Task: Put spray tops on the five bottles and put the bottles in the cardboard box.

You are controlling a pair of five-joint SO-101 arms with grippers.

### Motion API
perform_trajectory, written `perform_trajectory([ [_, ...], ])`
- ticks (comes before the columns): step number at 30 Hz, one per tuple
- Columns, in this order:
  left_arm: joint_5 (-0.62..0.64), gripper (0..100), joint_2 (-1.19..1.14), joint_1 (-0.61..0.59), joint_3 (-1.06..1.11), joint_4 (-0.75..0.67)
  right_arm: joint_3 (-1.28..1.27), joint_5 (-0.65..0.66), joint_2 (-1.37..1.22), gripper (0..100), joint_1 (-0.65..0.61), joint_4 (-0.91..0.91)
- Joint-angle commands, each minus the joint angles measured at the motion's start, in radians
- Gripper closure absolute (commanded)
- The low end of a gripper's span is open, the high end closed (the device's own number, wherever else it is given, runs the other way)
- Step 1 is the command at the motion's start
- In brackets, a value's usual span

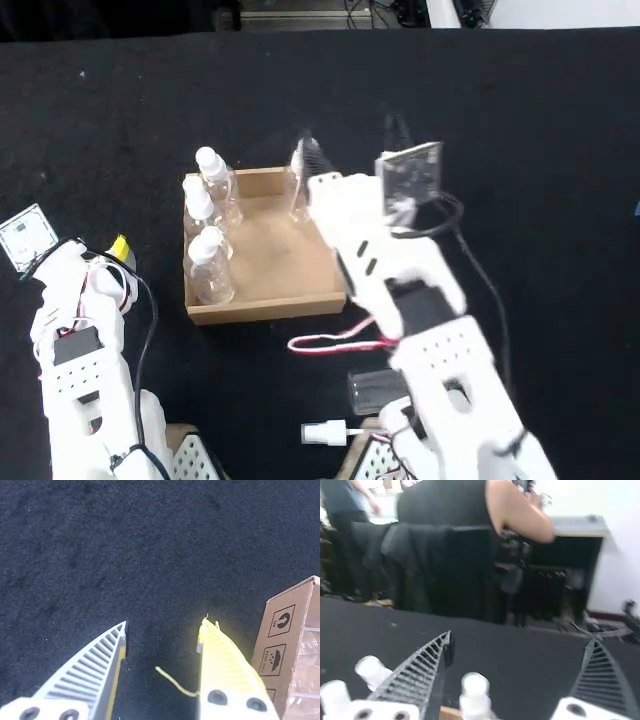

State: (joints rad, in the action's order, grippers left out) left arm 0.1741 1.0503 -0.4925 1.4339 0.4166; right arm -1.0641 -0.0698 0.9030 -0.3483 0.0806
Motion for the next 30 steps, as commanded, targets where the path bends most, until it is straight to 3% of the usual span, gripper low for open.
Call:
perform_trajectory([
  [1, 0.003, 79, 0.017, -0.004, -0.008, -0.025, 0.081, -0.005, 0.206, 64.5, 0.114, 0.245],
  [9, 0.003, 79, 0.017, -0.004, -0.008, -0.025, 0.145, 0.008, 0.349, 64.5, 0.364, 0.736],
  [11, 0.003, 79, 0.017, -0.004, -0.008, -0.025, 0.182, 0.072, 0.346, 64.6, 0.433, 0.819],
  [20, 0.003, 79, 0.017, -0.004, -0.008, -0.025, 0.354, 0.617, 0.217, 64.6, 0.505, 1.307],
  [24, 0.003, 79, 0.017, -0.004, -0.008, -0.025, 0.386, 0.996, 0.180, 64.6, 0.505, 1.498],
  [27, 0.003, 79, 0.017, -0.004, -0.008, -0.025, 0.383, 1.212, 0.168, 64.6, 0.503, 1.576],
  [30, 0.003, 79, 0.017, -0.004, -0.008, -0.025, 0.360, 1.315, 0.148, 64.6, 0.503, 1.600],
])
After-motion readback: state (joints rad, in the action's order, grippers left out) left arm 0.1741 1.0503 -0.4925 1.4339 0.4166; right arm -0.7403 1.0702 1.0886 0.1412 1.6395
